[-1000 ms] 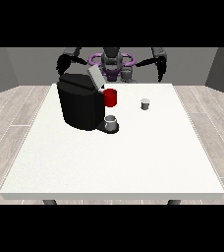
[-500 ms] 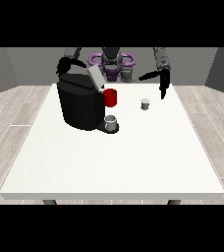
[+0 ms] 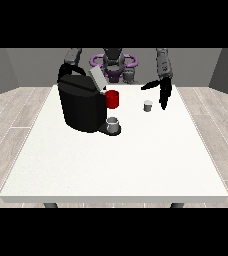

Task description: Insert the coffee pod into the coffee machine and close the lid

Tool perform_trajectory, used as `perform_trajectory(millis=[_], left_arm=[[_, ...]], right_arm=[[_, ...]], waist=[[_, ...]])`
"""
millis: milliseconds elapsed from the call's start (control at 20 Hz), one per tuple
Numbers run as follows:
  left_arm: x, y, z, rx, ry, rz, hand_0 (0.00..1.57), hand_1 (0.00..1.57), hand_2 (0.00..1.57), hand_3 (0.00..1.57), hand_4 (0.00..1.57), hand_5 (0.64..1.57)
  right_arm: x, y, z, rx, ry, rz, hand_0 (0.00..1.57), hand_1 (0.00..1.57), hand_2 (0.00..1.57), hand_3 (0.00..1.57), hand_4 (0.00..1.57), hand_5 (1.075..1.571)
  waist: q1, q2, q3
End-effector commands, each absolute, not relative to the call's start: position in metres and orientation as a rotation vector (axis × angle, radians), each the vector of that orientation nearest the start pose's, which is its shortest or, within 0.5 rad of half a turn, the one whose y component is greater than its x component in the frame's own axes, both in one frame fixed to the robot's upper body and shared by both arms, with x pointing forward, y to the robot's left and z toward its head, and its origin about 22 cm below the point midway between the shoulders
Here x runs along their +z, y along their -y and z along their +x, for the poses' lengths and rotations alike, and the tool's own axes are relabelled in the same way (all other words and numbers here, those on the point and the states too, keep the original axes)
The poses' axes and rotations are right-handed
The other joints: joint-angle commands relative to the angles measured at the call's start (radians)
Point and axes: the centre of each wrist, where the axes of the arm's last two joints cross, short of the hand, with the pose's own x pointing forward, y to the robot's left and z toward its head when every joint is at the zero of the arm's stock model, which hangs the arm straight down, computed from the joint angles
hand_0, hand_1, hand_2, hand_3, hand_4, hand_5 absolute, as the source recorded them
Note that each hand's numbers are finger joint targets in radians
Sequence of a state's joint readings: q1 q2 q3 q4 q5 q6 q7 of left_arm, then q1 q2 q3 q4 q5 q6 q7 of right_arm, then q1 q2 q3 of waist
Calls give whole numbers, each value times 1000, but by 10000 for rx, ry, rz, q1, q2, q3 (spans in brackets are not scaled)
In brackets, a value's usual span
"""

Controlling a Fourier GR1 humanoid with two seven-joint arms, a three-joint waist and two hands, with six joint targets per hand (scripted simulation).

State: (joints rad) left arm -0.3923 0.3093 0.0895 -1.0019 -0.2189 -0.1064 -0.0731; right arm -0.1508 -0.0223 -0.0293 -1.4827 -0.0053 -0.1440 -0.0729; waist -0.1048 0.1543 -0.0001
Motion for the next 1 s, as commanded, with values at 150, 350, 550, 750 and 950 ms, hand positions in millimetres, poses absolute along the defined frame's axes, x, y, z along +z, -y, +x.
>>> perform_trajectory(millis=[150,350,550,750,950], left_arm=[[-2,-293,350,-5464,13468,3635,105,105,502,0,0,1571],[-29,-303,337,-5318,12525,3861,695,695,778,429,0,1571],[-18,-331,340,-6385,12382,4738,704,704,775,487,0,1571],[-18,-318,349,-7069,12637,5344,568,568,698,414,0,1571],[-21,-310,354,-7321,13135,5874,645,645,788,527,0,1571]], right_arm=[[7,229,292,-624,16302,-1543,0,0,0,0,423,1571],[13,235,293,-412,15975,-1539,0,0,0,0,410,1571],[-7,228,279,-188,16030,-1292,0,0,0,0,427,1571],[21,229,303,-550,16422,-1217,0,0,0,0,435,1571],[0,219,296,-577,16387,-1212,0,0,0,0,476,1571]], waist=[[64,-127,1],[78,-387,-1],[-288,-160,-1],[-172,137,-1],[-186,338,0]])
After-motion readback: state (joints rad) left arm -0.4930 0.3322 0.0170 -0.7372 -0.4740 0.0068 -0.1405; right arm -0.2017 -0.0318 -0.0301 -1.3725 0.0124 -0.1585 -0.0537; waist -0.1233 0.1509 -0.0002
